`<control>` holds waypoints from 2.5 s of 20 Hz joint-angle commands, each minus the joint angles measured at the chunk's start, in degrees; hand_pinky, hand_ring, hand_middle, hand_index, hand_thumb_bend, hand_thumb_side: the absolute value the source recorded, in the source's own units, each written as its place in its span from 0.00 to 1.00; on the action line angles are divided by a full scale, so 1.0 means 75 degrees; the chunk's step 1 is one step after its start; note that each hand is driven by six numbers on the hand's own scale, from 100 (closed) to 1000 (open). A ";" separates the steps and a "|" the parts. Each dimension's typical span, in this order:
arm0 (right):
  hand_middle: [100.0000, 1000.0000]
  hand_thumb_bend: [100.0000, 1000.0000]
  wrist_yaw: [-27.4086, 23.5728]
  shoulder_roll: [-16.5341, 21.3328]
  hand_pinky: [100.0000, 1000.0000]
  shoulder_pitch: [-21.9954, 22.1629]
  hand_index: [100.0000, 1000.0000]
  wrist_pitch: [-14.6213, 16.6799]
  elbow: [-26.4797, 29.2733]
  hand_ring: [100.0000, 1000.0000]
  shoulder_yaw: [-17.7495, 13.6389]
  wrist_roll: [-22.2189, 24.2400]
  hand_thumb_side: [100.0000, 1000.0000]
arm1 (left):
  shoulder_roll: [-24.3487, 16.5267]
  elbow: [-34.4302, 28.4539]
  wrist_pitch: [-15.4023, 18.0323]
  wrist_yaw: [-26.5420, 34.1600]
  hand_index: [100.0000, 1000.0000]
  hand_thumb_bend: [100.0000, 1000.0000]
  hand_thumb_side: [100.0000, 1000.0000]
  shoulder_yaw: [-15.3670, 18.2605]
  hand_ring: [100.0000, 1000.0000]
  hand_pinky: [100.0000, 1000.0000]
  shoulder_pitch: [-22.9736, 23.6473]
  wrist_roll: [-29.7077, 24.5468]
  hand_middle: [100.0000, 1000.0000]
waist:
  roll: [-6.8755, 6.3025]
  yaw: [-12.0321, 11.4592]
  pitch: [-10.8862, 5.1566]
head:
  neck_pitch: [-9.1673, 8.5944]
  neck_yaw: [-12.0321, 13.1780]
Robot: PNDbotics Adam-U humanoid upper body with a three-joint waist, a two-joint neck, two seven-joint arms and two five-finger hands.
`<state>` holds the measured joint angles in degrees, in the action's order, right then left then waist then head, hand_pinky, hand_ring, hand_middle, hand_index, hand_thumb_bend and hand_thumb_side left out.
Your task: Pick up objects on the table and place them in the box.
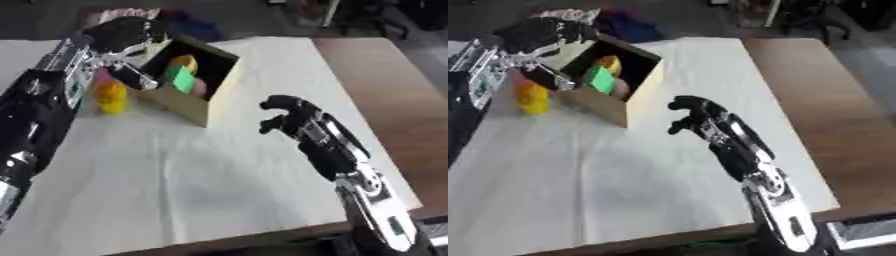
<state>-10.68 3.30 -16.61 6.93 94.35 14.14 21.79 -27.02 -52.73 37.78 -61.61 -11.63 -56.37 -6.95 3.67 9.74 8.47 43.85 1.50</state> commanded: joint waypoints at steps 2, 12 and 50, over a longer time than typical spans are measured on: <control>0.76 0.00 0.0031 0.0133 0.82 -0.0048 0.83 0.0040 0.0082 0.59 -0.0078 -0.0039 0.65 | -0.0856 -0.0623 0.0013 0.1123 0.85 0.23 0.17 0.0074 0.68 0.78 -0.0057 -0.0762 0.75 | -0.0014 -0.0069 -0.0165 | 0.0035 -0.0150; 0.76 0.00 0.0066 0.0192 0.82 -0.0025 0.83 0.0063 0.0076 0.59 -0.0117 -0.0071 0.65 | -0.1561 -0.0452 -0.0095 0.1526 0.85 0.33 0.33 0.0176 0.69 0.78 0.0318 -0.3484 0.75 | -0.0055 -0.0162 -0.0198 | 0.0035 -0.0277; 0.77 0.00 0.0040 0.0132 0.82 -0.0071 0.83 0.0059 0.0091 0.59 -0.0100 -0.0040 0.65 | -0.0618 0.0980 -0.1190 -0.1213 0.85 0.35 0.29 0.0518 0.64 0.75 0.0726 0.0199 0.74 | 0.0011 -0.0062 -0.0122 | 0.0035 -0.0236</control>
<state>-10.40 3.86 -16.22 7.27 94.32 13.48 21.40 -30.79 -45.10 29.01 -70.40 -8.25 -49.97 -6.54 3.66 9.16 8.46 43.85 -0.14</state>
